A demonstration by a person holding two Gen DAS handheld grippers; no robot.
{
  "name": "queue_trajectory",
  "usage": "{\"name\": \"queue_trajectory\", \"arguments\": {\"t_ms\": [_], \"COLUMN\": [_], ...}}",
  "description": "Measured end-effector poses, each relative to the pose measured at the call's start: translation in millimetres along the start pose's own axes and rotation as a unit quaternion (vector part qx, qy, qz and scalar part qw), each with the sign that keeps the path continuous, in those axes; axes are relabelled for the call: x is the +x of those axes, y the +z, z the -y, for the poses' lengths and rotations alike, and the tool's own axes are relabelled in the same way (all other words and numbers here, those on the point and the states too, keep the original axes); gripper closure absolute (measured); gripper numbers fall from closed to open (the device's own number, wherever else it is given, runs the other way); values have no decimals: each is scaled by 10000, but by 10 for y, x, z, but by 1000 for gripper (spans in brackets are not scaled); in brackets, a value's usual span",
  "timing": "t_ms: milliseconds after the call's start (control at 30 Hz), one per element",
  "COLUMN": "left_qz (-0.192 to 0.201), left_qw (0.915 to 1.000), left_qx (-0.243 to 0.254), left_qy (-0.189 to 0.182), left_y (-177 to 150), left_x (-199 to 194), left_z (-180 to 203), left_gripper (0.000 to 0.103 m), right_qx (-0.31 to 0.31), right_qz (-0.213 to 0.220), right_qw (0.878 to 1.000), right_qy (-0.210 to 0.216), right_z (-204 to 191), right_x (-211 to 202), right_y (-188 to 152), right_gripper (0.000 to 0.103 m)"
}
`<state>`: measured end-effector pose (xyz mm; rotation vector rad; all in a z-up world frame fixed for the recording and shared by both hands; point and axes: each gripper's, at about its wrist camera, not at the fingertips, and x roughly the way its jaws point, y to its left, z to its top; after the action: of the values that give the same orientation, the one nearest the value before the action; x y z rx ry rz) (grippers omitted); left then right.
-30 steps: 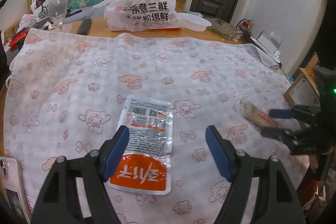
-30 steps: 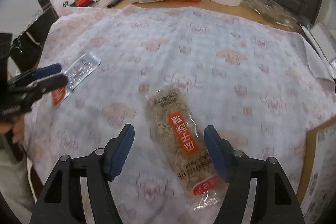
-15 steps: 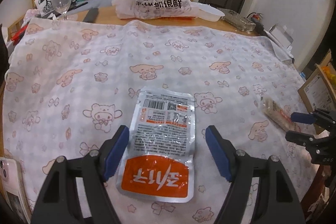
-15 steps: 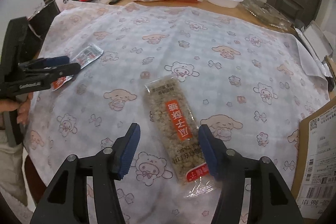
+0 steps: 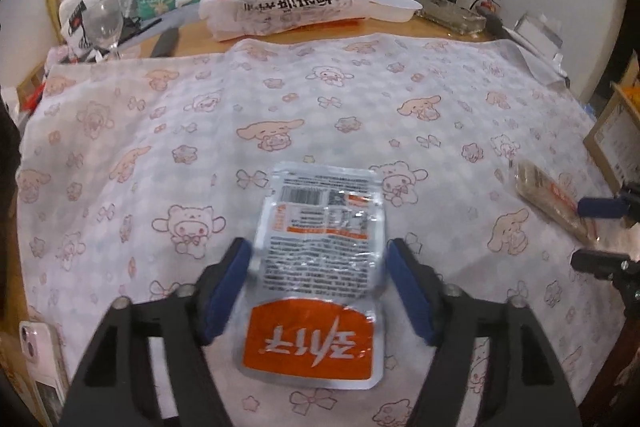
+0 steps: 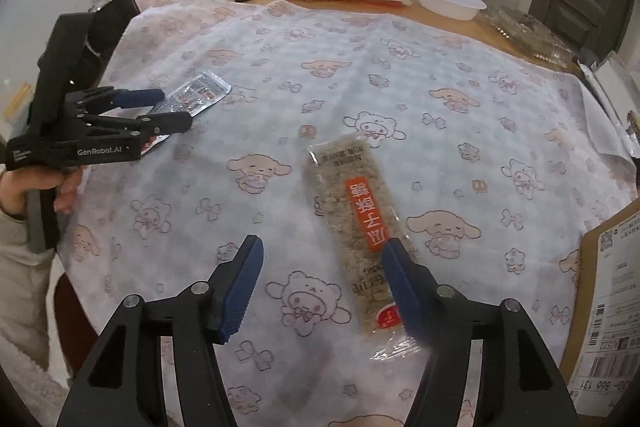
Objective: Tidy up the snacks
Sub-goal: 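Lower the right gripper onto the clear seed bar while the left lowers onto the white-orange pouch, then grasp the clear seed bar with the right gripper while the left grasps the white-orange pouch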
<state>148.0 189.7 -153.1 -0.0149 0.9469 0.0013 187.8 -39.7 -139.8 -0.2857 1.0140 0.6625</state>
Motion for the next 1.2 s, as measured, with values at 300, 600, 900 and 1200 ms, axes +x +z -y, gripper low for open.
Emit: {"name": "queue_trajectory", "arguments": {"t_ms": [300,600,900,1200], "left_qz": [-31,17,17,50], "left_qw": [9991,9971,9970,9973], "left_qx": [163,255,193,61], "left_qy": [-385,-720,-751,-727], "left_y": [-103,-194,-222,-223], "left_x": [-111,-228,-249,-258], "left_z": [238,570,594,576], "left_gripper": [37,37,37,37], "right_qx": [-330,-436,-358,-508], "right_qz": [144,158,96,267], "right_qw": [9993,9988,9991,9980], "right_qy": [-86,-178,217,-262], "right_z": [72,47,125,33], "right_x": [9,-26,49,113], "right_y": [-20,-68,-76,-11], "right_gripper": [48,48,46,67]}}
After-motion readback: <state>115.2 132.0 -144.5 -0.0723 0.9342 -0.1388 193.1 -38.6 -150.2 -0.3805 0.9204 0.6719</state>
